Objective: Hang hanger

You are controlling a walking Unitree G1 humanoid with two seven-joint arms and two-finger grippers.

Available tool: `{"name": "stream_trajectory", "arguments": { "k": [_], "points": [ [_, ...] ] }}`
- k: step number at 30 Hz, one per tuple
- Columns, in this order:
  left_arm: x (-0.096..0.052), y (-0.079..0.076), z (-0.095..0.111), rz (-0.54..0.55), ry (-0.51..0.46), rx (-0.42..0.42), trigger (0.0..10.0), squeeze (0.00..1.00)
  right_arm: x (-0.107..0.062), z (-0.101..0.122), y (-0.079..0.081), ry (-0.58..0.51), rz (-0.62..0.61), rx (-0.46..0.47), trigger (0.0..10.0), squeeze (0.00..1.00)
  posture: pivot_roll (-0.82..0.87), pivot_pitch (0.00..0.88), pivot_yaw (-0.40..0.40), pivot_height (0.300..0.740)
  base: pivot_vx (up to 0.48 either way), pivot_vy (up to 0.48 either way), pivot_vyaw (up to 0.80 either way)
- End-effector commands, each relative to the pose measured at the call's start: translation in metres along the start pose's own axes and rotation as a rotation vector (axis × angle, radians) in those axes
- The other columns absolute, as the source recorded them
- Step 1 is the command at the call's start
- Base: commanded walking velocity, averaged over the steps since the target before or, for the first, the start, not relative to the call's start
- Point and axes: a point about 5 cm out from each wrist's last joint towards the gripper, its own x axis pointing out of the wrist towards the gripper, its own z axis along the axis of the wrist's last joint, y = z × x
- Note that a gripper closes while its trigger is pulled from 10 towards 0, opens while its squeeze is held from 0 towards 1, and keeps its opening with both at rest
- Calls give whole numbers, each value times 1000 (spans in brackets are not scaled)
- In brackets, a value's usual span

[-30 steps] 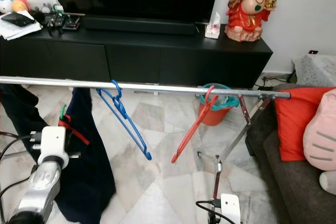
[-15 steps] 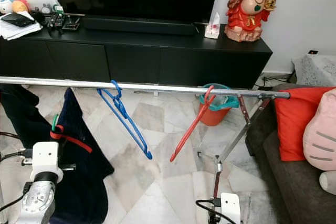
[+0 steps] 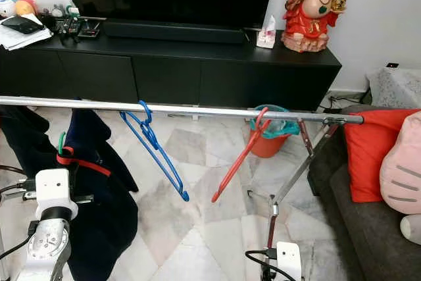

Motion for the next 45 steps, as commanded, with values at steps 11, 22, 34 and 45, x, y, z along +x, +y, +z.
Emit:
{"name": "stream_trajectory", "arguments": {
  "k": [11,22,34,45],
  "points": [
    [6,-1,12,7,-40,-22,10000,0,0,1,-3,-2,-6,5,10000,0,-41,0,-79,740,198,0,0],
    [6,-1,14,4,-46,-25,10000,0,0,0,-3,-2,-4,5,10000,0,-42,0,-78,740,315,0,0],
    [3,0,18,2,-80,-41,10000,0,0,1,-3,-3,0,2,10000,0,-41,0,-78,740,185,0,0],
    [6,-11,23,-156,-75,-34,10000,0,0,0,-3,-1,3,-3,10000,0,-40,0,-80,740,0,0,0]
  ]
}}
